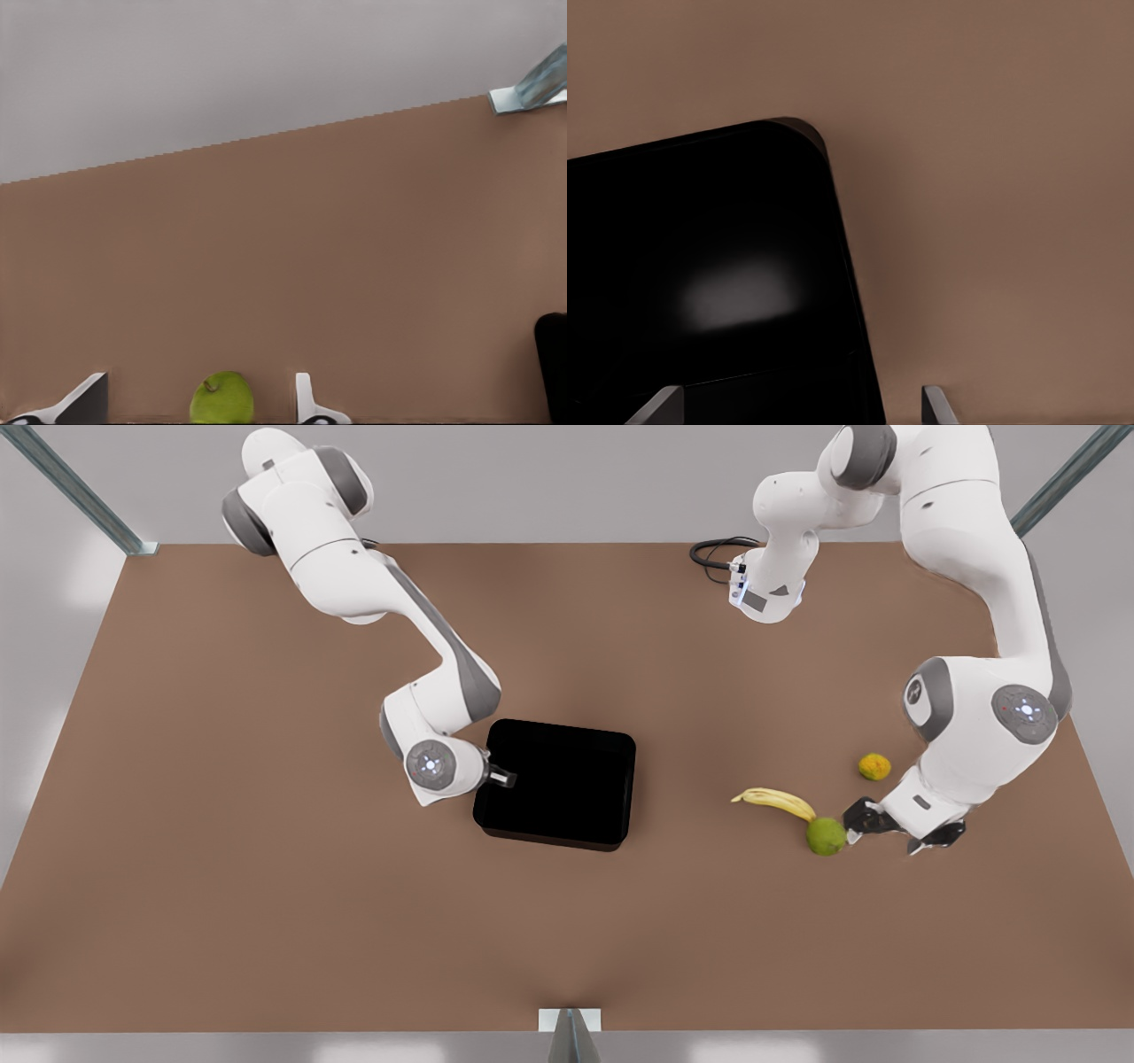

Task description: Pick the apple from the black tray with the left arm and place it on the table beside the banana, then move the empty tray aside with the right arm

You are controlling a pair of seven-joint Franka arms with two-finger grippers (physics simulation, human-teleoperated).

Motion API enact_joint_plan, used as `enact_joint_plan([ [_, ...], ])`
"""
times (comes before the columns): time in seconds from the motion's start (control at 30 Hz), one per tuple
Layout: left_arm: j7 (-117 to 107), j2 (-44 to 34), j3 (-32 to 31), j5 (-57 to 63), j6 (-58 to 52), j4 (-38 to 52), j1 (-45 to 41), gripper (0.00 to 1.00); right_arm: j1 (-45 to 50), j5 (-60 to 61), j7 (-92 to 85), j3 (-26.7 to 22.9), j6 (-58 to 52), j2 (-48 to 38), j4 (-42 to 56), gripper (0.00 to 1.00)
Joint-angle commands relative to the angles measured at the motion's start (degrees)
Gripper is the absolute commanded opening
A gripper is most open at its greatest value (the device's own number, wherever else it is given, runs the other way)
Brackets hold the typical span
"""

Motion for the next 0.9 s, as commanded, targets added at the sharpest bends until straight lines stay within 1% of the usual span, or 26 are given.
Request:
enact_joint_plan([
  [0.0, -8.76, -2.75, -0.32, -2.9, -23.46, 1.48, -0.04, 1.0, -0.1, 0.14, 6.5, 0.14, 4.65, 0.08, -1.31, 1.0],
  [0.03, -8.76, -4.67, -0.41, -2.72, -22.5, -0.01, -0.04, 1.0, -0.1, 0.05, 2.9, 0.14, 4.65, 0.17, -1.4, 1.0],
  [0.07, -8.76, -10.55, -0.32, -2.72, -14.35, -9.39, -0.13, 1.0, -0.1, -0.04, 0.52, 0.14, 4.83, 0.17, -1.4, 1.0],
  [0.3, -7.71, -9.16, -0.23, -1.93, -13.27, -8.72, -0.04, 1.0, -0.19, 0.14, -14.15, 0.32, 6.85, 2.54, -1.75, 1.0],
  [0.4, -7.71, -9.16, -0.23, -1.84, -13.18, -8.81, -0.04, 1.0, -0.45, 0.14, -14.86, 0.32, 6.76, 2.55, -1.75, 1.0],
  [0.6, -7.71, -9.16, -0.23, -1.84, -13.18, -8.81, -0.04, 1.0, -1.68, 0.31, -22.69, 0.41, 6.76, 3.51, -2.28, 1.0],
  [0.67, -7.71, -9.16, -0.23, -1.84, -13.18, -8.81, -0.04, 1.0, -1.68, 0.31, -25.15, 2.25, 6.85, 3.6, -3.25, 0.99],
  [0.87, -7.71, -9.08, -0.23, -1.84, -13.18, -8.81, -0.04, 1.0, -3.0, 0.22, -32.0, 2.25, 8.34, 4.04, -5.53, 0.99],
])
